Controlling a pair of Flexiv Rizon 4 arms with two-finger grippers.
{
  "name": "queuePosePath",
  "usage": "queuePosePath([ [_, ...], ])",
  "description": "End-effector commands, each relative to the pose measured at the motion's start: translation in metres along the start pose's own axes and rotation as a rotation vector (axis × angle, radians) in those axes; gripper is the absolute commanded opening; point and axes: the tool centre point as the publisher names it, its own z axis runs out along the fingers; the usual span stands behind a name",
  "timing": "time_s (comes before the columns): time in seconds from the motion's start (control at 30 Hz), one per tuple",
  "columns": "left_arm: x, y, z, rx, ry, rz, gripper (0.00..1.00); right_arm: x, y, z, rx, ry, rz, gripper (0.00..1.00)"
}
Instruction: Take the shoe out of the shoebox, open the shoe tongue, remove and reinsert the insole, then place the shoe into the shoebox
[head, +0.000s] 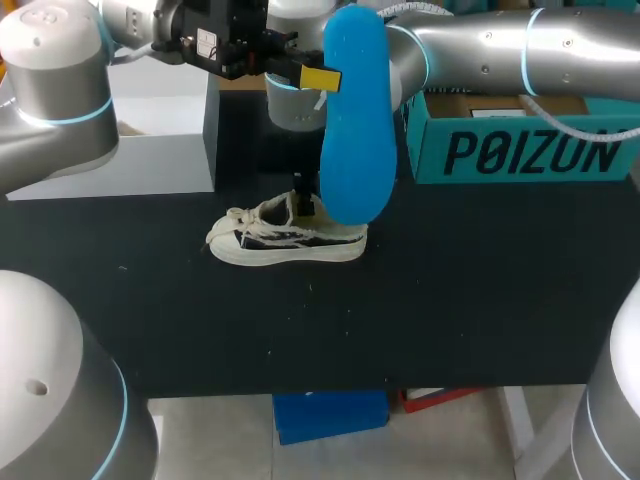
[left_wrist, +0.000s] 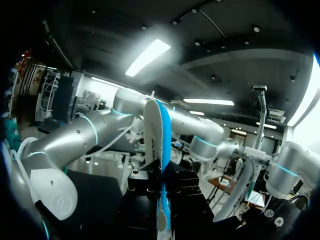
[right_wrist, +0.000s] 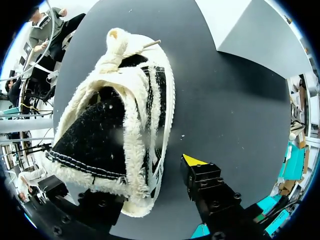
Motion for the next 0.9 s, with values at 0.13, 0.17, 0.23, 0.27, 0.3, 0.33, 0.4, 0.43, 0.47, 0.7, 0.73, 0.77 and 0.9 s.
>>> queuePosePath([
  [0.13, 0.000, 0.001, 0.001, 0.001, -0.004, 0.002, 0.00, -0.002, 0.002, 0.002, 0.001, 0.002, 0.000, 0.00],
  [0.17, 0.000, 0.001, 0.001, 0.001, -0.004, 0.002, 0.00, -0.002, 0.002, 0.002, 0.001, 0.002, 0.000, 0.00],
  [0.23, 0.000, 0.001, 0.001, 0.001, -0.004, 0.002, 0.00, -0.002, 0.002, 0.002, 0.001, 0.002, 0.000, 0.00],
  [0.27, 0.000, 0.001, 0.001, 0.001, -0.004, 0.002, 0.00, -0.002, 0.002, 0.002, 0.001, 0.002, 0.000, 0.00],
  [0.3, 0.000, 0.001, 0.001, 0.001, -0.004, 0.002, 0.00, -0.002, 0.002, 0.002, 0.001, 0.002, 0.000, 0.00],
  [0.33, 0.000, 0.001, 0.001, 0.001, -0.004, 0.002, 0.00, -0.002, 0.002, 0.002, 0.001, 0.002, 0.000, 0.00],
  [0.4, 0.000, 0.001, 0.001, 0.001, -0.004, 0.002, 0.00, -0.002, 0.002, 0.002, 0.001, 0.002, 0.000, 0.00],
  [0.43, 0.000, 0.001, 0.001, 0.001, -0.004, 0.002, 0.00, -0.002, 0.002, 0.002, 0.001, 0.002, 0.000, 0.00],
  [0.47, 0.000, 0.001, 0.001, 0.001, -0.004, 0.002, 0.00, -0.002, 0.002, 0.002, 0.001, 0.002, 0.000, 0.00],
  [0.7, 0.000, 0.001, 0.001, 0.001, -0.004, 0.002, 0.00, -0.002, 0.002, 0.002, 0.001, 0.002, 0.000, 0.00],
  [0.73, 0.000, 0.001, 0.001, 0.001, -0.004, 0.002, 0.00, -0.001, -0.002, -0.002, -0.002, 0.005, 0.003, 0.00],
  [0.77, 0.000, 0.001, 0.001, 0.001, -0.004, 0.002, 0.00, -0.001, -0.005, -0.008, -0.007, 0.003, 0.016, 0.00],
  [0.9, 0.000, 0.001, 0.001, 0.001, -0.004, 0.002, 0.00, -0.002, -0.021, -0.040, -0.012, -0.044, 0.088, 0.00],
])
